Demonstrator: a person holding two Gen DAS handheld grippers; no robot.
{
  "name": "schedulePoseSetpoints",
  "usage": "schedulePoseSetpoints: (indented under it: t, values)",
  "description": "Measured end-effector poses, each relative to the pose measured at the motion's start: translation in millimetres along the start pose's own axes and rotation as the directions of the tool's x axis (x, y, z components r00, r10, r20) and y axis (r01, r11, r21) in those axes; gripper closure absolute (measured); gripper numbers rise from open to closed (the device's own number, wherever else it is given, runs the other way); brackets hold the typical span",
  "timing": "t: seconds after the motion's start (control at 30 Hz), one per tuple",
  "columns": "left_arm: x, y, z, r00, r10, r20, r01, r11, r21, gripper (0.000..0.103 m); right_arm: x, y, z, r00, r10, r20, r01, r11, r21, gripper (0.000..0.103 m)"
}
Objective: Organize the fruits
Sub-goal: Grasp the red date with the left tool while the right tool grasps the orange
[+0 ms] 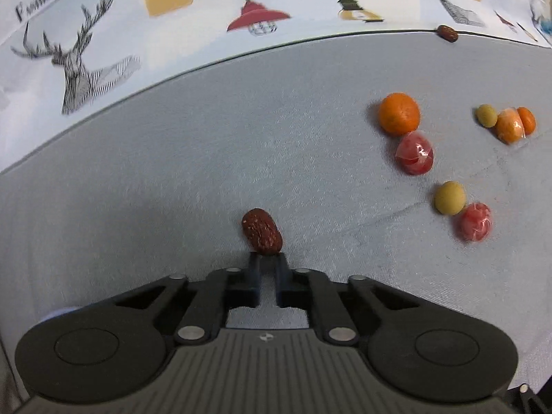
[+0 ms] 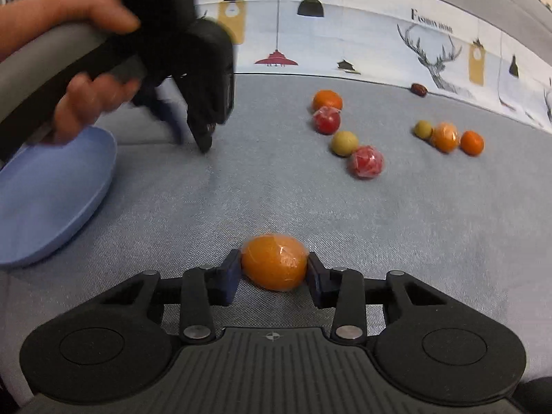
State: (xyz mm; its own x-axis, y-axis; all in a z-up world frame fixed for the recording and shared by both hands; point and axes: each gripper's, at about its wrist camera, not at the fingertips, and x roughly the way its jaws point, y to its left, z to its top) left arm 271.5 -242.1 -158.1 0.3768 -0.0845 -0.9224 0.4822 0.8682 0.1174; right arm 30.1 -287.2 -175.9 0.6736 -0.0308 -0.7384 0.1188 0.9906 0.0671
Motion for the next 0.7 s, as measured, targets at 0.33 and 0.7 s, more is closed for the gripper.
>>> schedulePoseSetpoints:
  t: [0.33, 0.7]
  values:
    - [-55, 5, -32, 0.988, -0.097, 0.119, 0.1, 0.995, -0.014, 0.103, -59, -19, 15, 0.998, 0.005, 0.055, -0.008, 0.998, 0.064, 0.062]
    - [-104, -3, -88, 0.977, -0.132, 0.165, 0.139, 0.99, -0.028, 0.103, -69, -40, 0, 1.0, -0.024, 0.011, 0.02, 0.97, 0.242, 0.062]
